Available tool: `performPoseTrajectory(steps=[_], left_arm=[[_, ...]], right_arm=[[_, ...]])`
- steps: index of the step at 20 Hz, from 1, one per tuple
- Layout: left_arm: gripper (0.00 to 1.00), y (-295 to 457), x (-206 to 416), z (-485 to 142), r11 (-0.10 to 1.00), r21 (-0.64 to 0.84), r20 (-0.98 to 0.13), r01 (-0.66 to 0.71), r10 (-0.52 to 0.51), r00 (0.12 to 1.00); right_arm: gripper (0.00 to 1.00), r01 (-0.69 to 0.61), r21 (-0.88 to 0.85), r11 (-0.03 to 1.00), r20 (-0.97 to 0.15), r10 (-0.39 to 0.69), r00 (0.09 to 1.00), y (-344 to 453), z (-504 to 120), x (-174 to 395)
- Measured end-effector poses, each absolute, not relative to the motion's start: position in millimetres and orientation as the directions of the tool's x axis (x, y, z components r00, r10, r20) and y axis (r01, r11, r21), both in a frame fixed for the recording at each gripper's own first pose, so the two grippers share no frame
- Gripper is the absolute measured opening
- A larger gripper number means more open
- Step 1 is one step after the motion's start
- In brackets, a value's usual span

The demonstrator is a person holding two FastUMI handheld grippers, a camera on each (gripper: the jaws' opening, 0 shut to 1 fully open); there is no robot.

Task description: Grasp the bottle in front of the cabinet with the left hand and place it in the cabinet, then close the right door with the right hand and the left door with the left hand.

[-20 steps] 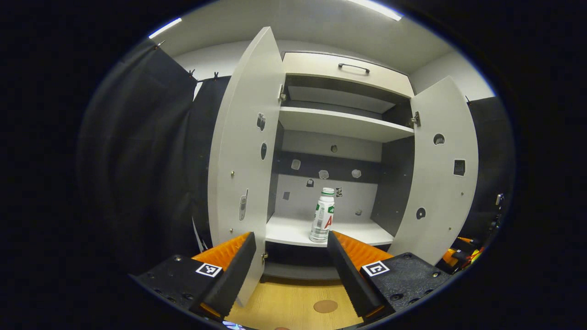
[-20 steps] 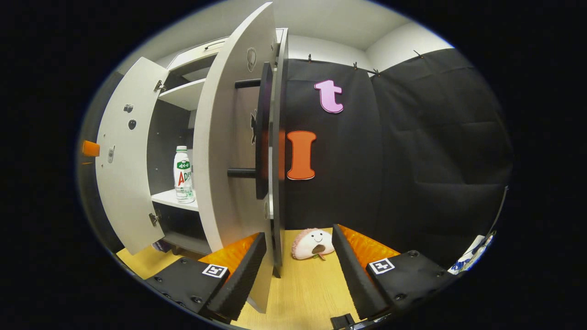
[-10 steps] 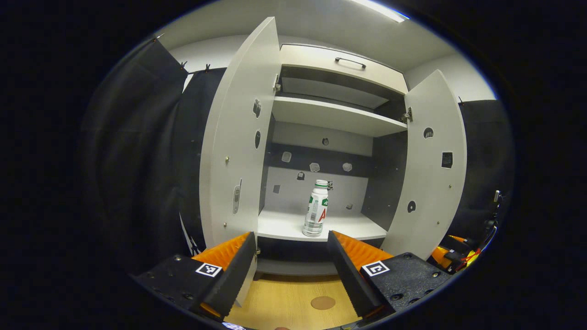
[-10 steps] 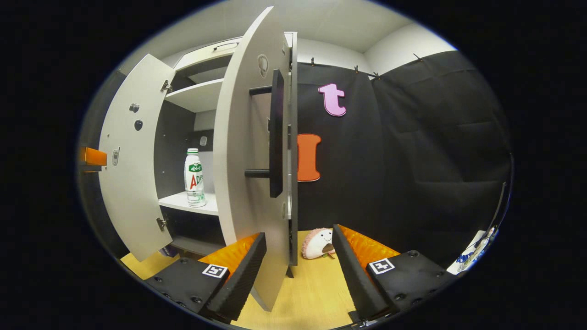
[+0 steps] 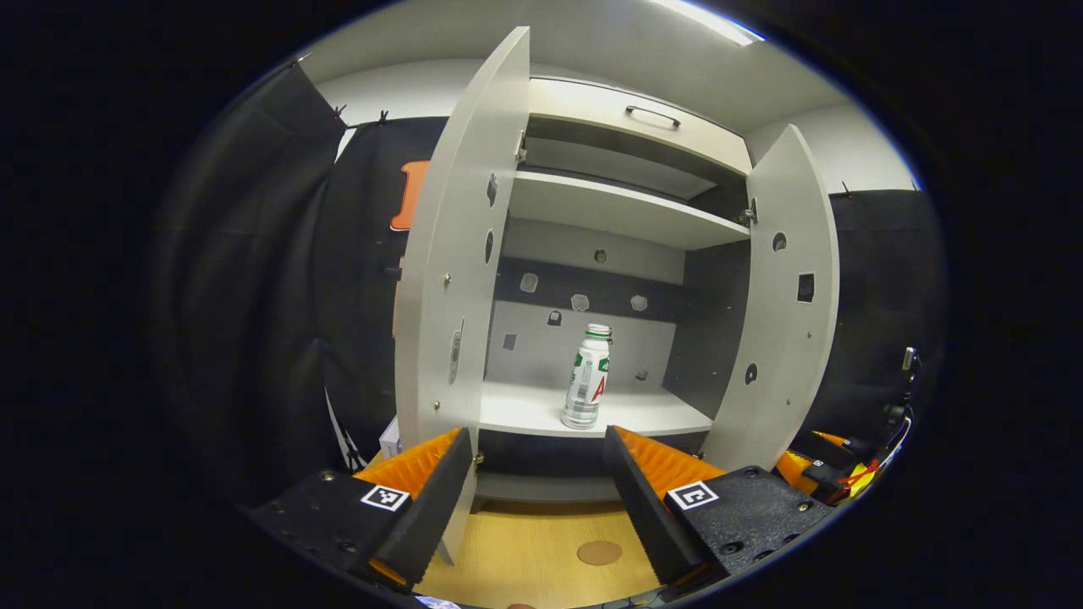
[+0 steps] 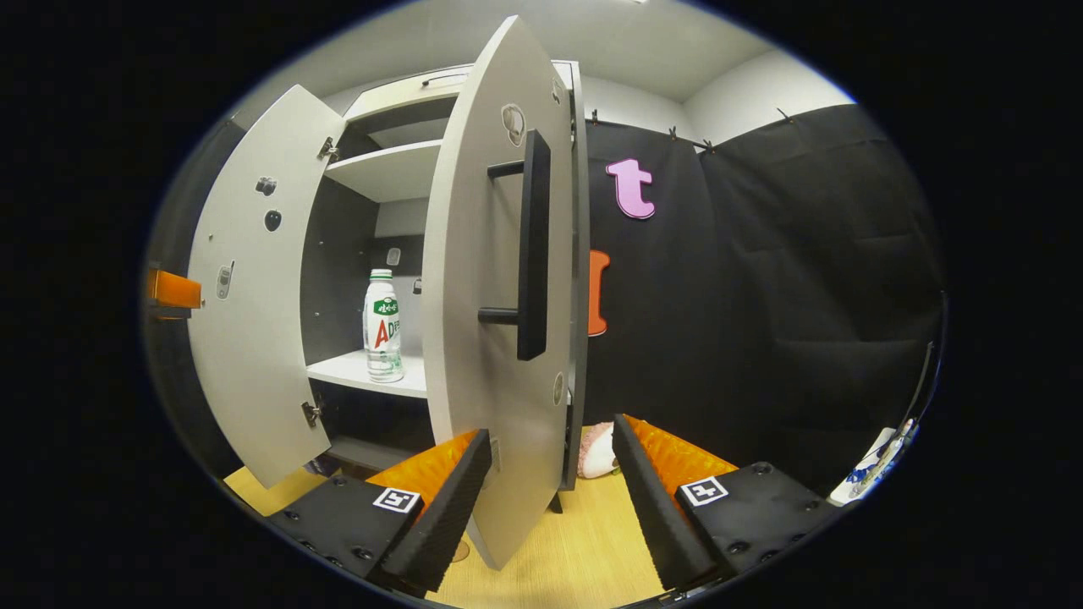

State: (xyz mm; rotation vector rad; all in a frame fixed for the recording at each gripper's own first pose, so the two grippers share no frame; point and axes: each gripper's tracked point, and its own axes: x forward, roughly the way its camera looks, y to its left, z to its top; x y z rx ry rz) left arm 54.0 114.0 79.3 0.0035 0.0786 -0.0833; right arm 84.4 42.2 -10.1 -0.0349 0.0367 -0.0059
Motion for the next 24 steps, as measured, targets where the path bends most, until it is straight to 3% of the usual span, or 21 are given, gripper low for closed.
performPoseTrajectory(steps=[17, 18, 19, 20, 22, 23, 24], left_arm=[[0.96, 154, 28, 96, 1.0, 0.027, -0.034, -0.016, 0.016, 0.999], [0.99, 158, 27, 97, 0.999, 0.029, -0.032, -0.024, 0.025, 0.999], [0.99, 163, 26, 100, 0.999, 0.033, -0.029, -0.034, 0.035, 0.999], [0.96, 168, 26, 99, 0.998, 0.035, -0.026, -0.045, 0.046, 0.999], [0.98, 177, 25, 103, 0.998, 0.028, -0.017, -0.059, 0.06, 0.998], [0.96, 182, 23, 103, 0.998, 0.023, -0.015, -0.067, 0.067, 0.998], [0.96, 189, 24, 103, 0.997, 0.021, -0.013, -0.075, 0.076, 0.997]], right_arm=[[0.96, -0.071, -0.073, 0.995, -0.025, 0.07, 0.997, 81, -2, 95], [0.89, -0.07, -0.063, 0.996, -0.028, 0.069, 0.997, 81, -2, 96], [0.89, -0.068, -0.057, 0.996, -0.028, 0.067, 0.997, 80, -2, 97], [0.96, -0.062, -0.058, 0.996, -0.028, 0.061, 0.998, 79, -2, 99], [0.96, -0.051, -0.072, 0.996, -0.024, 0.049, 0.998, 79, -1, 102], [0.89, -0.05, -0.077, 0.996, -0.025, 0.048, 0.999, 80, -1, 105], [0.89, -0.053, -0.077, 0.996, -0.026, 0.051, 0.998, 83, -1, 108]])
